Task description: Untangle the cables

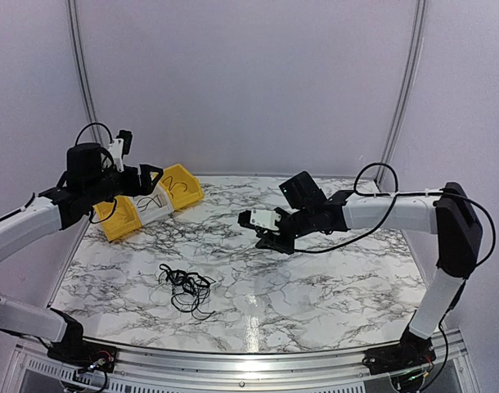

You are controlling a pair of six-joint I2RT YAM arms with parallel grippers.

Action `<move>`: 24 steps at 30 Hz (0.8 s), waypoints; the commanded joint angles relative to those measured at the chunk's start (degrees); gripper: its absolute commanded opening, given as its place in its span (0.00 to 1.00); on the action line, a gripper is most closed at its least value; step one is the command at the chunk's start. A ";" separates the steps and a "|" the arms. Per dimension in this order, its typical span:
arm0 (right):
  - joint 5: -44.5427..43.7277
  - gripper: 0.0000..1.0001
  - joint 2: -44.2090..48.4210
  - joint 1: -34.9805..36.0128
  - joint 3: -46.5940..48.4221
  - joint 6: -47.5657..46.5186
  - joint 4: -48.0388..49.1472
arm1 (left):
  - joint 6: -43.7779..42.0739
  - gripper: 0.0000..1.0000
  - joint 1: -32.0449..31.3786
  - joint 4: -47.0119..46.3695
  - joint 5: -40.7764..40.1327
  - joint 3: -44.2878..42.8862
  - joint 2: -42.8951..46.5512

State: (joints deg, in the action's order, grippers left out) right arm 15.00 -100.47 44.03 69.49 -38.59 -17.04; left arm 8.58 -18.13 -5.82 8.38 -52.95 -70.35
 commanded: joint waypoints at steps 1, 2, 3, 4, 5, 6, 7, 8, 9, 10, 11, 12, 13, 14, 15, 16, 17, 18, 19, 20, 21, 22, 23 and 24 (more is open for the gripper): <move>0.03 0.35 -0.03 -0.51 7.12 1.92 -1.38 | -2.24 0.99 -1.35 -7.22 0.70 2.67 3.42; -0.05 0.36 -1.25 -0.45 8.51 1.83 -1.88 | -2.73 0.99 -1.51 -7.12 0.75 2.90 3.46; -0.39 0.37 -2.89 -0.45 10.21 1.77 -2.39 | -2.89 0.99 -1.67 -7.10 1.82 2.78 3.46; -0.81 0.37 -4.58 -0.48 11.89 1.69 -2.85 | -2.87 0.99 -1.91 -7.10 3.66 2.50 3.42; -1.28 0.37 -6.37 -0.57 13.46 1.79 -3.08 | -2.58 0.99 -2.33 -7.10 4.71 2.31 3.26; -1.74 0.38 -8.28 -0.66 14.99 1.79 -3.23 | -2.19 0.99 -2.73 -7.10 2.46 2.43 3.02; -2.14 0.38 -10.09 -0.74 16.37 1.83 -3.34 | -1.90 0.99 -3.02 -7.10 -0.62 2.64 2.82; -2.63 0.38 -12.06 -0.83 17.73 1.92 -3.16 | -1.59 0.99 -3.15 -7.10 -4.54 3.14 2.61; -3.06 0.38 -13.86 -0.98 19.04 2.12 -2.91 | -1.31 0.99 -3.16 -7.05 -9.79 3.47 2.10; -3.44 0.39 -15.57 -1.15 20.41 2.41 -2.77 | -0.30 0.99 -3.08 -6.43 -14.50 3.39 1.49; -3.79 0.39 -17.38 -1.33 21.87 2.67 -2.62 | 0.94 0.99 -2.87 -4.72 -17.74 2.62 0.85; -4.17 0.40 -18.85 -1.59 23.19 3.13 -2.38 | 0.77 0.99 -2.52 -2.15 -18.29 1.24 0.38; -4.45 0.41 -20.43 -1.78 24.51 3.61 -2.08 | 1.84 0.99 -2.09 -0.66 -18.73 -0.44 0.06; -4.60 0.42 -21.88 -2.03 25.75 4.10 -1.84 | 5.15 0.99 -1.49 -0.44 -21.55 -0.99 0.19; -4.51 0.43 -23.27 -2.24 26.86 4.35 -1.71 | 8.94 0.99 -0.22 -1.56 -23.03 0.35 0.59; -4.40 0.45 -24.68 -2.31 27.91 4.46 -1.69 | 10.29 0.99 1.26 -4.35 -19.75 2.48 1.06; -4.37 0.46 -26.47 -2.36 29.12 4.48 -1.81 | 11.52 0.99 2.45 -6.60 -16.78 3.78 1.13; -4.22 0.47 -27.77 -2.37 30.06 4.44 -2.19 | 11.85 0.99 3.13 -7.21 -13.65 3.81 0.59; -3.66 0.47 -29.03 -2.33 31.04 4.40 -2.59 | 11.43 0.99 3.52 -7.22 -10.74 3.25 -0.36; -3.14 0.48 -29.95 -2.37 31.73 4.49 -2.80 | 10.70 0.98 3.80 -6.81 -7.25 2.70 -1.19; -2.58 0.48 -30.72 -2.33 32.29 4.62 -2.70 | 10.51 0.97 3.92 -6.49 -4.37 2.33 -1.99; -2.07 0.49 -31.32 -2.32 32.69 4.78 -2.51 | 10.57 0.94 4.04 -6.33 -2.27 2.18 -2.64; -1.17 0.49 -31.77 -2.36 33.17 4.86 -2.48 | 10.51 0.92 4.06 -6.31 -0.27 1.94 -3.28; -0.29 0.50 -32.31 -2.27 33.68 4.91 -2.66 | 10.54 0.89 4.07 -6.24 1.34 1.70 -3.81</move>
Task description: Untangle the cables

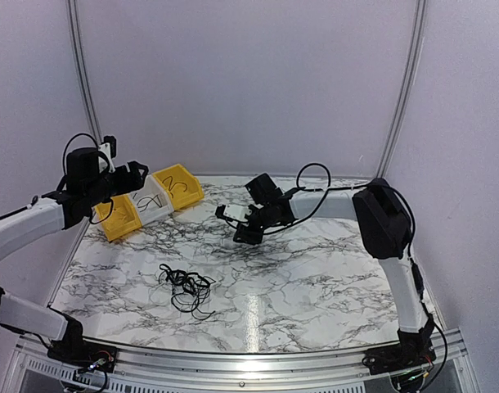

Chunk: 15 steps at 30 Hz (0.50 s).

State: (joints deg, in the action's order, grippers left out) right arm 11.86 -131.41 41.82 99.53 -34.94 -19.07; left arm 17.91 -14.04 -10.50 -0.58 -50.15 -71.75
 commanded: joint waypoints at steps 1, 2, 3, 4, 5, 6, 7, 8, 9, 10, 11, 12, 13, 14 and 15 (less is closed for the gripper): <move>4.01 0.50 -1.75 -0.05 4.18 1.15 -0.88 | 1.29 0.87 -0.02 -1.54 11.39 -1.35 -2.90; 4.89 0.50 -2.21 -0.07 4.67 1.09 -1.10 | 1.34 0.86 -0.02 -1.54 12.21 -1.47 -3.32; 5.84 0.51 -2.61 -0.07 5.11 0.98 -1.26 | 1.23 0.85 0.00 -1.58 12.90 -1.57 -3.58; 7.26 0.51 -2.97 -0.03 5.73 0.73 -1.72 | 0.99 0.85 -0.01 -1.71 13.60 -1.51 -3.72; 9.33 0.51 -3.49 -0.07 6.58 0.08 -2.61 | 0.72 0.84 -0.02 -1.92 14.50 -1.41 -3.75; 11.49 0.51 -3.96 -0.06 7.37 -0.92 -3.89 | 0.34 0.84 -0.02 -2.35 15.22 -1.25 -3.68; 12.98 0.51 -4.52 -0.03 8.47 -1.46 -4.98 | 0.15 0.83 -0.02 -2.67 15.55 -1.08 -3.62; 13.58 0.52 -5.20 0.14 9.51 -1.34 -5.56 | 0.04 0.83 -0.02 -2.94 15.60 -0.93 -3.43; 13.66 0.52 -5.85 0.31 10.55 -0.98 -5.84 | -0.08 0.82 -0.02 -3.14 15.67 -0.76 -3.35; 13.39 0.52 -6.66 0.47 11.64 -0.42 -5.88 | -0.08 0.82 -0.02 -3.27 15.77 -0.67 -3.28; 12.96 0.52 -7.38 0.53 12.69 0.04 -5.97 | -0.17 0.81 -0.02 -3.29 15.85 -0.59 -3.17; 12.73 0.52 -8.17 0.66 14.14 0.33 -6.12 | -0.23 0.81 -0.02 -3.36 16.17 -0.58 -3.19; 12.61 0.51 -8.85 0.76 15.12 0.59 -6.23 | -0.39 0.80 -0.02 -3.43 16.52 -0.56 -3.19; 12.51 0.51 -9.56 0.81 15.92 0.93 -6.24 | -0.50 0.80 -0.02 -3.58 17.11 -0.56 -3.34; 12.59 0.50 -10.05 0.91 16.56 1.12 -6.36 | -0.71 0.79 0.00 -3.72 17.95 -0.53 -3.54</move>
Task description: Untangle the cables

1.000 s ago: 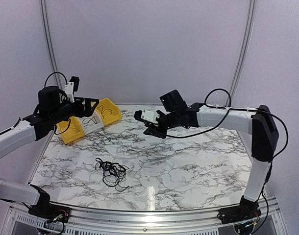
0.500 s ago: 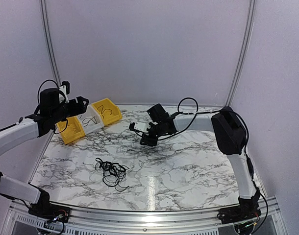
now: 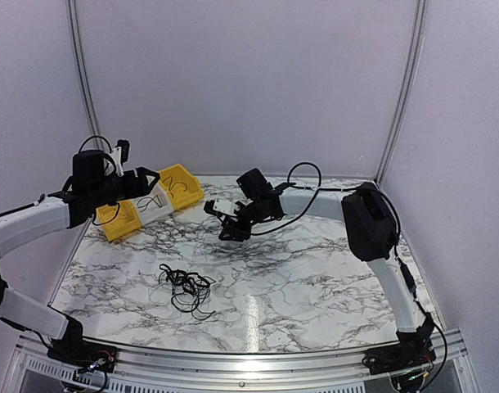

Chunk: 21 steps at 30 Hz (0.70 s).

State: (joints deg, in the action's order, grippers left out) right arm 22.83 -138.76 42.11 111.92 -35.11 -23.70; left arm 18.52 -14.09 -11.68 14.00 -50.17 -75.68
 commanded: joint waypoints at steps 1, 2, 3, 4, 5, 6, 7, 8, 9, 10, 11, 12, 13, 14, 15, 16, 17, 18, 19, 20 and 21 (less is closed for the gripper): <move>1.81 0.48 -3.05 0.61 4.69 1.43 -1.81 | -1.50 0.77 0.03 -2.63 4.15 -0.54 0.25; 2.26 0.43 -3.23 0.64 4.98 1.48 -1.94 | -1.57 0.77 0.02 -2.64 4.81 -0.61 0.07; 2.65 0.38 -3.21 0.66 5.14 1.50 -2.01 | -1.67 0.75 0.05 -2.69 5.27 -0.63 -0.11; 3.28 0.32 -3.08 0.66 5.19 1.47 -2.23 | -1.79 0.74 0.03 -2.73 5.61 -0.63 -0.28; 3.99 0.28 -2.87 0.62 5.11 1.28 -2.55 | -1.89 0.73 0.04 -2.75 5.84 -0.69 -0.38; 4.89 0.26 -2.45 0.61 4.96 1.08 -2.84 | -1.91 0.72 0.03 -2.81 5.97 -0.71 -0.47; 5.85 0.25 -1.95 0.63 4.66 1.00 -3.06 | -1.85 0.72 0.02 -2.82 6.15 -0.72 -0.54; 6.62 0.26 -1.36 0.61 4.11 0.93 -2.91 | -1.81 0.71 0.02 -2.82 6.47 -0.84 -0.67; 7.03 0.27 -0.94 0.65 3.64 0.97 -2.52 | -1.69 0.71 0.02 -2.82 6.69 -0.88 -0.62; 7.06 0.28 -0.61 0.80 3.16 1.01 -2.10 | -1.70 0.70 0.05 -2.86 7.07 -0.96 -0.57; 6.91 0.29 -0.52 0.83 2.99 1.01 -1.78 | -1.66 0.70 0.03 -2.95 7.34 -0.99 -0.53; 6.82 0.31 -0.59 0.91 3.05 1.00 -1.71 | -1.80 0.69 0.02 -2.99 7.62 -0.99 -0.57; 6.73 0.32 -0.93 1.02 3.23 0.94 -1.70 | -1.94 0.69 0.02 -2.99 7.84 -0.98 -0.53; 6.64 0.33 -1.35 1.19 3.63 0.93 -1.88 | -1.99 0.69 0.02 -3.00 7.90 -0.98 -0.47; 6.47 0.33 -1.99 1.23 4.39 0.94 -2.23 | -1.94 0.69 0.02 -3.04 8.00 -1.02 -0.45; 6.18 0.32 -2.65 1.34 5.36 1.05 -2.69 | -2.10 0.69 0.02 -3.08 8.42 -1.11 -0.48; 6.09 0.29 -3.34 1.33 6.67 1.21 -3.15 | -2.38 0.69 0.05 -3.08 8.80 -1.15 -0.56; 6.12 0.25 -4.02 1.32 7.59 1.51 -3.74 | -2.57 0.69 0.03 -3.08 8.93 -1.15 -0.78; 6.40 0.20 -4.28 1.31 8.32 1.63 -4.20 | -2.61 0.68 0.02 -3.08 8.94 -1.16 -0.92; 6.66 0.16 -4.32 1.32 8.68 1.79 -4.48 | -2.72 0.68 0.02 -3.04 8.94 -1.17 -1.10; 6.84 0.11 -3.95 1.36 8.89 1.92 -4.96 | -3.00 0.68 0.02 -3.06 9.13 -1.22 -1.32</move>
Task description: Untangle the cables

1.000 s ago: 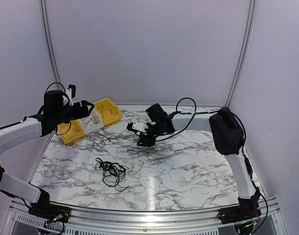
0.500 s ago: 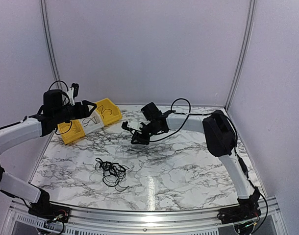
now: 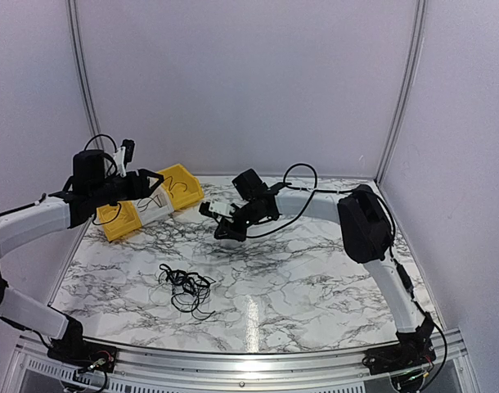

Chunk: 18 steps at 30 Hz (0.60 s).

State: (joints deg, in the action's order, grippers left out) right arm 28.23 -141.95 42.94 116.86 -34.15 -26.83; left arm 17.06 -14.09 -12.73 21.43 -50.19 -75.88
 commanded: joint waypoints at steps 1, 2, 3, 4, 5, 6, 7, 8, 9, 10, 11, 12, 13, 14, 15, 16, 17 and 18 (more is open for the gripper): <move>1.62 0.04 -0.14 0.52 3.87 1.01 -2.24 | -1.80 0.68 0.02 -1.96 1.50 -1.22 -1.26; 1.73 0.00 1.01 0.50 3.46 1.06 -2.52 | -1.96 0.68 0.02 -1.98 0.72 -1.22 -1.41; 1.82 0.00 2.54 0.48 2.49 1.02 -2.56 | -2.02 0.68 0.02 -1.95 -0.16 -1.19 -1.50; 1.94 0.00 4.43 0.48 0.96 1.11 -2.33 | -2.03 0.69 0.04 -1.95 -0.83 -1.21 -1.59; 2.01 0.00 6.80 0.48 -1.13 1.17 -1.73 | -2.26 0.69 0.07 -1.95 -1.11 -1.19 -1.70; 2.07 0.00 9.18 0.53 -3.42 1.52 -0.72 | -2.56 0.69 0.03 -1.95 -0.93 -1.14 -1.73; 2.14 0.00 11.95 0.54 -6.02 1.76 0.23 | -2.82 0.68 0.03 -1.95 -0.36 -1.05 -1.80; 2.22 0.00 14.61 0.53 -8.21 2.01 0.82 | -3.36 0.65 -0.10 -1.95 0.70 -1.08 -1.74; 2.33 0.00 16.96 0.61 -10.08 2.14 1.11 | -4.13 0.61 -0.38 -1.95 1.76 -1.19 -1.78; 2.23 0.00 19.35 0.73 -11.68 2.25 1.16 | -4.84 0.59 -0.78 -1.95 2.48 -1.28 -1.69; 1.88 0.00 21.42 0.92 -13.04 2.26 1.05 | -5.97 0.54 -1.34 -1.95 3.76 -1.35 -1.53; 1.59 0.00 23.54 1.03 -14.34 2.27 0.81 | -7.75 0.51 -2.09 -1.95 6.28 -1.48 -1.09; 1.09 0.00 25.49 1.13 -15.65 2.21 0.59 | -9.29 0.51 -3.15 -1.87 8.76 -1.44 -0.46; 0.59 0.00 27.34 1.10 -17.38 2.19 0.53 | -10.55 0.51 -4.94 -1.82 10.16 -1.22 0.50; -0.09 0.00 29.24 1.12 -18.96 2.17 0.47 | -11.48 0.52 -6.41 -1.78 9.80 -0.70 1.59; -1.16 0.00 30.99 1.12 -20.66 2.23 0.54 | -11.93 0.55 -8.44 -1.58 7.97 -0.21 2.60; -1.99 0.00 32.89 1.11 -22.36 2.17 0.67 | -12.17 0.57 -10.62 -1.18 4.73 0.01 3.34; -2.71 0.00 34.79 1.10 -24.27 2.04 0.78 | -12.59 0.59 -13.00 -0.32 2.05 -0.33 3.78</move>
State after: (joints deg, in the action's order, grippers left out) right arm 28.53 -112.62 43.53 97.65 -32.73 -26.50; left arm 8.88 -20.45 -12.99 26.00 -50.22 -76.31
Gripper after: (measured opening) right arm 0.020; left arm 0.558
